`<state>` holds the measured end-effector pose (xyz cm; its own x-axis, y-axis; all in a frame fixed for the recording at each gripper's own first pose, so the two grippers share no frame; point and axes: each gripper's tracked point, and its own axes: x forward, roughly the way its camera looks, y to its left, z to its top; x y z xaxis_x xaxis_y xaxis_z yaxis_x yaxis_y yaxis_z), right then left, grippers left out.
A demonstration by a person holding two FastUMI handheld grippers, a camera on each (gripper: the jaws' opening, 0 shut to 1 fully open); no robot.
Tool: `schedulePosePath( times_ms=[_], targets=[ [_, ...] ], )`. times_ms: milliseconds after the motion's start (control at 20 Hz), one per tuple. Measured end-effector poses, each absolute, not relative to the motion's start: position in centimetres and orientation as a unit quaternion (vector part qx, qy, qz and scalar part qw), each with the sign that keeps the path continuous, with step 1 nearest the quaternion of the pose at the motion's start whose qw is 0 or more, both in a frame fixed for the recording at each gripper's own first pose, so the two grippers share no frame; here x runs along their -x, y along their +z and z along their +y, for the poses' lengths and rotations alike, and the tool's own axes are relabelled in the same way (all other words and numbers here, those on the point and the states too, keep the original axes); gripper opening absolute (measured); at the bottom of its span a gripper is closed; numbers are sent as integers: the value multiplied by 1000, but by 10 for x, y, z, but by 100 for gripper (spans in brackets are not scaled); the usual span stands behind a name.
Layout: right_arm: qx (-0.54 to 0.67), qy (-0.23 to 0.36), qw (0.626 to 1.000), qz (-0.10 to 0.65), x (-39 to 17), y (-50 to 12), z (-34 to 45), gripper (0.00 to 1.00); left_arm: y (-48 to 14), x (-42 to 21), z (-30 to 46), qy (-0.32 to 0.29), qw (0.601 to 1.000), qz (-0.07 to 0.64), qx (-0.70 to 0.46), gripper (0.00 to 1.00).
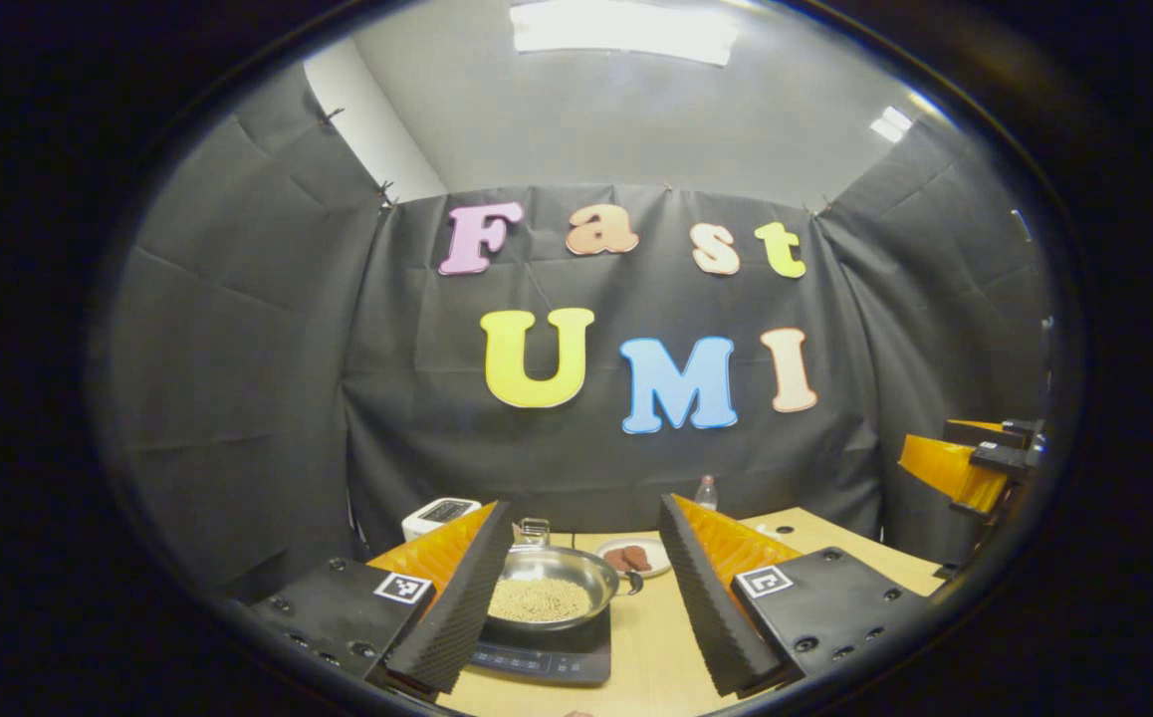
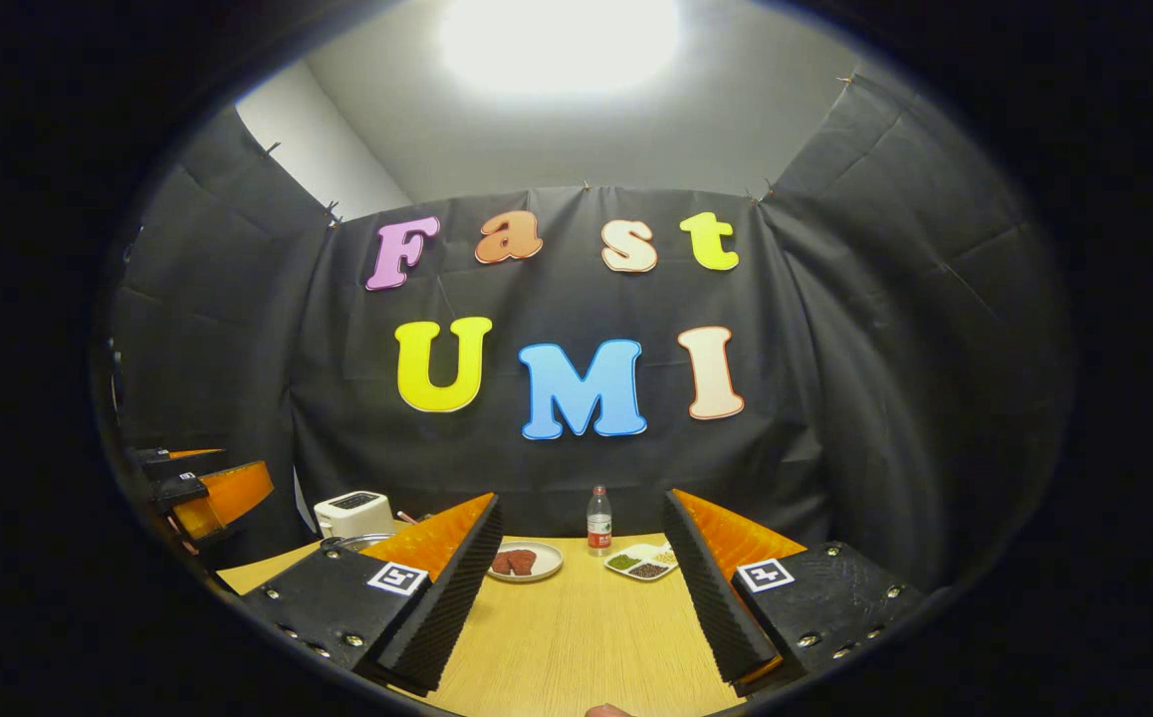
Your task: First push the handle of the pot to place it horizontally, then grasp the pot with both hands and set it on the induction cooktop.
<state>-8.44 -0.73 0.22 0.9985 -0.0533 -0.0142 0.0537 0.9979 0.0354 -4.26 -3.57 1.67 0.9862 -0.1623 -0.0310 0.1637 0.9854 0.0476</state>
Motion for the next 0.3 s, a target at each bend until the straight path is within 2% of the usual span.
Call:
schedulePosePath(
  times_ms=[50,100,250,300],
  targets=[
    [-17,-23,1000,5,84,3,-6,97,19,43,-34,-78,997,12,-25,95],
    [-16,-20,1000,4,85,6,-5,97,20,42,-32,-76,997,11,-26,100],
    [-11,-15,1000,1,82,9,0,97,25,42,-30,-76,997,3,-22,100],
    [-12,-14,1000,0,81,10,1,97,26,42,-30,-76,997,3,-20,95]
  ],
)
